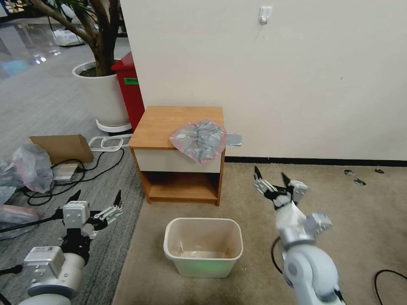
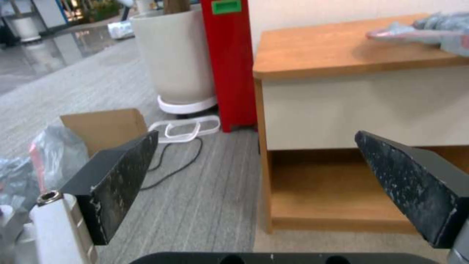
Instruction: Pick up the garbage bag from the table and place it over the trash can.
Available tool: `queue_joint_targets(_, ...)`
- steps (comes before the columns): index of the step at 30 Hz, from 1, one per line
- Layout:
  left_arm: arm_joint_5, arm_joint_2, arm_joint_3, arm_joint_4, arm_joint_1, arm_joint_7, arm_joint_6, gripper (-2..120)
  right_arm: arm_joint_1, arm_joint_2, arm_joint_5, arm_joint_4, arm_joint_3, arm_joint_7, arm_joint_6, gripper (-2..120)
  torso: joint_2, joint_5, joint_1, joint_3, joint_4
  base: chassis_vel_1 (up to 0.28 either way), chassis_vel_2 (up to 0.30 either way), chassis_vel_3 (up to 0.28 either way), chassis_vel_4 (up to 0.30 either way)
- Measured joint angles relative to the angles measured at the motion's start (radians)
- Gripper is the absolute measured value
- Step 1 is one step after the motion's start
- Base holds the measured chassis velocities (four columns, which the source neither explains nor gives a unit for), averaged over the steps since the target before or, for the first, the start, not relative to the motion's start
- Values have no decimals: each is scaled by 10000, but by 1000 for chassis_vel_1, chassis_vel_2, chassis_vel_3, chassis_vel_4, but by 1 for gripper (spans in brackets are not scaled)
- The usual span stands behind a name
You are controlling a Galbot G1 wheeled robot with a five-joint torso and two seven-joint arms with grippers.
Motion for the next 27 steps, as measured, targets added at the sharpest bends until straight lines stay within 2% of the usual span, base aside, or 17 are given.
queue_joint_targets(2, -1, -8, -19, 12, 64, 0, -52, 100, 819, 109, 1463, -726, -96, 292, -106, 100, 0, 2, 0, 0, 0, 0, 0, 0, 0)
queue_joint_targets(3, -1, -28, -25, 23, 101, 0, -92, 100, 1459, 144, 2646, -1243, -149, 575, -254, 100, 0, 1, 0, 0, 0, 0, 0, 0, 0)
queue_joint_targets(5, -1, -30, -26, 23, 105, 0, -97, 100, 1552, 144, 2843, -1313, -158, 631, -286, 100, 0, 2, 0, 0, 0, 0, 0, 0, 0)
queue_joint_targets(6, 9, -70, -34, 30, 173, 0, -161, 100, 2204, 157, 4431, -1804, -185, 1045, -598, 100, 0, 1, 1, 0, 0, 0, 0, 0, 0)
queue_joint_targets(9, 31, -102, -77, 39, 279, 0, -235, 100, 2974, 234, 5804, -2461, -133, 1292, -842, 100, 0, 1, 0, 0, 1, 0, 0, 0, 0)
queue_joint_targets(19, 80, -204, -107, 56, 428, -191, -292, 100, 4349, 503, 6425, -4124, -115, 1413, -813, 98, 0, 1, 0, -1, 0, 0, 0, 0, 0)
queue_joint_targets(22, 113, -259, -85, 58, 448, -191, -295, 100, 4535, 505, 6423, -4415, -121, 1425, -744, 92, 0, 2, 0, 0, -1, 0, 0, 0, 0)
queue_joint_targets(24, 228, -336, -42, 60, 464, -186, -308, 100, 4701, 503, 6414, -4688, -123, 1425, -676, 80, 0, 2, 0, 0, -1, 0, 0, 0, 0)
queue_joint_targets(25, 228, -336, -42, 60, 464, -186, -308, 100, 4701, 503, 6414, -4688, -123, 1425, -676, 80, 0, 2, 0, 0, -1, 0, 0, 0, 0)
queue_joint_targets(27, 292, -383, -26, 60, 496, -179, -327, 100, 4744, 499, 6413, -4786, -125, 1425, -660, 72, 0, 2, 0, 0, -1, 0, 0, 0, 0)
